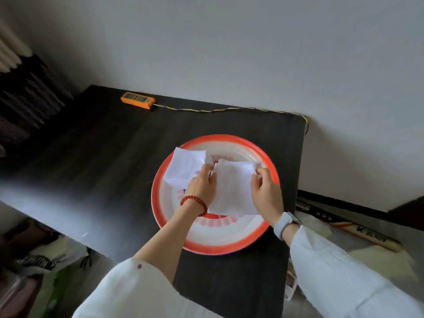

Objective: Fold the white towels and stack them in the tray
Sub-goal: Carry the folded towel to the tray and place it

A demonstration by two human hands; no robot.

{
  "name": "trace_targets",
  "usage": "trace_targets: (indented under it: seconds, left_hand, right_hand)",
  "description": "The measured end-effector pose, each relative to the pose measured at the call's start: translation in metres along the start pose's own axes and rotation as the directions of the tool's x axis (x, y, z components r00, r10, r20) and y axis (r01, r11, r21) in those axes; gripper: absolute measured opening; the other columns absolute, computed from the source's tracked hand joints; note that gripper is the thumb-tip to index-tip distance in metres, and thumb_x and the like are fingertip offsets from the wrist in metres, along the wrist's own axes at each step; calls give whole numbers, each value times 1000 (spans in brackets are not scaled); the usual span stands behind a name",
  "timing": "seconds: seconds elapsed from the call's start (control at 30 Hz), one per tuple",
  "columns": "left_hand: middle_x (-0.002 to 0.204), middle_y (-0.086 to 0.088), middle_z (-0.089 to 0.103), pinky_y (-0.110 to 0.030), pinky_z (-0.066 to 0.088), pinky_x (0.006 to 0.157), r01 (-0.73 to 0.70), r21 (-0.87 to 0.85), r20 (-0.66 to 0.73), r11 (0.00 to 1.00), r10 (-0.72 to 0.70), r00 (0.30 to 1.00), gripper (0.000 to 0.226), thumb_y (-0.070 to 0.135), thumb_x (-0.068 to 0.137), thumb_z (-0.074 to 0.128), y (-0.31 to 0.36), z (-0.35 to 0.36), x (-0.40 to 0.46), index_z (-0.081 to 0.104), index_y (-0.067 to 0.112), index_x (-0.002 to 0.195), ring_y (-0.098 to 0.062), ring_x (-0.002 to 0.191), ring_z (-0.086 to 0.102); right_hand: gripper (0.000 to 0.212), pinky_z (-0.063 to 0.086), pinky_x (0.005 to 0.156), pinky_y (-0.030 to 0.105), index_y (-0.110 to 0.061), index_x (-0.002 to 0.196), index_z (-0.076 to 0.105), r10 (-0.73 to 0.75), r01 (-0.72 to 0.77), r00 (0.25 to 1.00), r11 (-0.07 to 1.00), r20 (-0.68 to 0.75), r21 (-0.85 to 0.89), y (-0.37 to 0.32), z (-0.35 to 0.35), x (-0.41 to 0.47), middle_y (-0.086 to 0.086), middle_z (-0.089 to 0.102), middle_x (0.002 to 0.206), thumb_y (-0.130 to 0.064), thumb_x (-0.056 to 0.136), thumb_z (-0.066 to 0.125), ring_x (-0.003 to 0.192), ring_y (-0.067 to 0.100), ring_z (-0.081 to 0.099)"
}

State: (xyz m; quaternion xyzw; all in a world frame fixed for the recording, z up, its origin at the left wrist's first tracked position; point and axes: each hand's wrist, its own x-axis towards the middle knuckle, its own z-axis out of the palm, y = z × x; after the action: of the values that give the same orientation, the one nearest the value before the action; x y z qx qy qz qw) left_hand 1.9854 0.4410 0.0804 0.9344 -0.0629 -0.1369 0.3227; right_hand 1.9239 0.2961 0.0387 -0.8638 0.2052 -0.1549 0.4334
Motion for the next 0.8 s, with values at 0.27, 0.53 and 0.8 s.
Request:
trace_targets:
  seconds: [0.27,0.53,0.8]
  left_hand:
    - [110,-15,62,-35,43,75,-43,175,72,984,30,997,34,29,101,24,-7,33,95,38,22,132,-32,92,58]
    - [104,-16,62,-34,37,64,-123,336,163,934,71,984,33,24,102,23,-13,51,122,34,16,132,-29,76,53]
    - [104,-14,61,-35,40,62,-131,273,195,953,79,978,36,19,101,26,-17,52,117,30,18,137,-23,73,48]
  right_hand:
    - [22,35,45,26,-10,107,54,68,-67,998,995,9,-77,39,43,68,-3,46,59,-25,97,42,47,11,42]
    - [18,35,47,20,-11,101,54,125,-123,992,982,6,-146,58,61,82,0,49,67,-24,98,41,50,6,42]
    - [23,30,50,14,-11,111,52,169,-161,985,959,16,-232,60,64,78,0,52,79,-26,98,40,55,3,43]
